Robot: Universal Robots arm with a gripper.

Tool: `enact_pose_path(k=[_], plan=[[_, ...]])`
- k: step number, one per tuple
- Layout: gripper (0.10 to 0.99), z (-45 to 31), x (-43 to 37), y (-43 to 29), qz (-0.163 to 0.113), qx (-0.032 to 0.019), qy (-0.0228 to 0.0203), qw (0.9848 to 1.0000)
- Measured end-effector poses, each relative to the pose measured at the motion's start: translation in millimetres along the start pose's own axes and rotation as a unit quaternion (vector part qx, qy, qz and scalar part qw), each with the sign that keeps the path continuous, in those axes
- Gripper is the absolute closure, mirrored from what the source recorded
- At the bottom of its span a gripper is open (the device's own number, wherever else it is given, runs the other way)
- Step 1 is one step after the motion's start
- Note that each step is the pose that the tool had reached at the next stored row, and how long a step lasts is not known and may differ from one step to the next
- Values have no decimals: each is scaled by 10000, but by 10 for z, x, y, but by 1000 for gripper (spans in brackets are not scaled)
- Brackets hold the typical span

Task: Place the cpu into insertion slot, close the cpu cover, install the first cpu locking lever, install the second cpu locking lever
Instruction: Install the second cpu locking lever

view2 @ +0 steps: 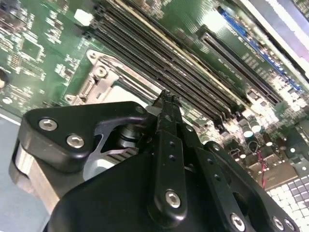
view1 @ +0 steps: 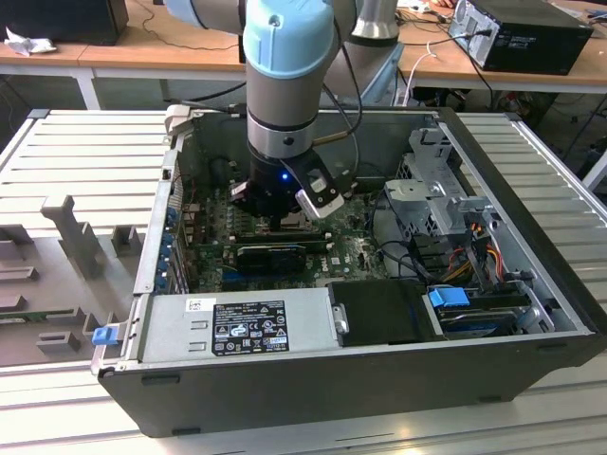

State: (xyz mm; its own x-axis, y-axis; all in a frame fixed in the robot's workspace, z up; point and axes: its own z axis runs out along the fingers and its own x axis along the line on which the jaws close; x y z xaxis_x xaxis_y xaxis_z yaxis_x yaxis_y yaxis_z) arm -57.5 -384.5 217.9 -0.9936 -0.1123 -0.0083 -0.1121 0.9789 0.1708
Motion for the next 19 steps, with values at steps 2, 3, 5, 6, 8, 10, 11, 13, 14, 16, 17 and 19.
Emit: enact_pose_path(k=[2, 3, 5, 6, 8, 10, 11, 13, 14, 16, 17, 19], plan=[[980, 2, 67, 4, -3, -28, -3, 10000], [980, 3, 99, 5, -4, -42, -4, 10000], [980, 3, 141, -3, -3, -108, -12, 9999], [980, 2, 149, -15, -6, -179, -21, 9998], [980, 2, 162, -39, -6, -301, -35, 9995], [980, 5, 177, -74, -7, -388, -45, 9992], [980, 2, 180, -94, -8, -397, -46, 9992], [980, -3, 184, -131, -6, -413, -48, 9991], [980, -7, 186, -152, -4, -424, -49, 9991], [980, -12, 190, -185, -4, -461, -54, 9989], [980, -11, 192, -189, -2, -480, -56, 9988], [980, 3, 193, -189, -1, -502, -60, 9987]])
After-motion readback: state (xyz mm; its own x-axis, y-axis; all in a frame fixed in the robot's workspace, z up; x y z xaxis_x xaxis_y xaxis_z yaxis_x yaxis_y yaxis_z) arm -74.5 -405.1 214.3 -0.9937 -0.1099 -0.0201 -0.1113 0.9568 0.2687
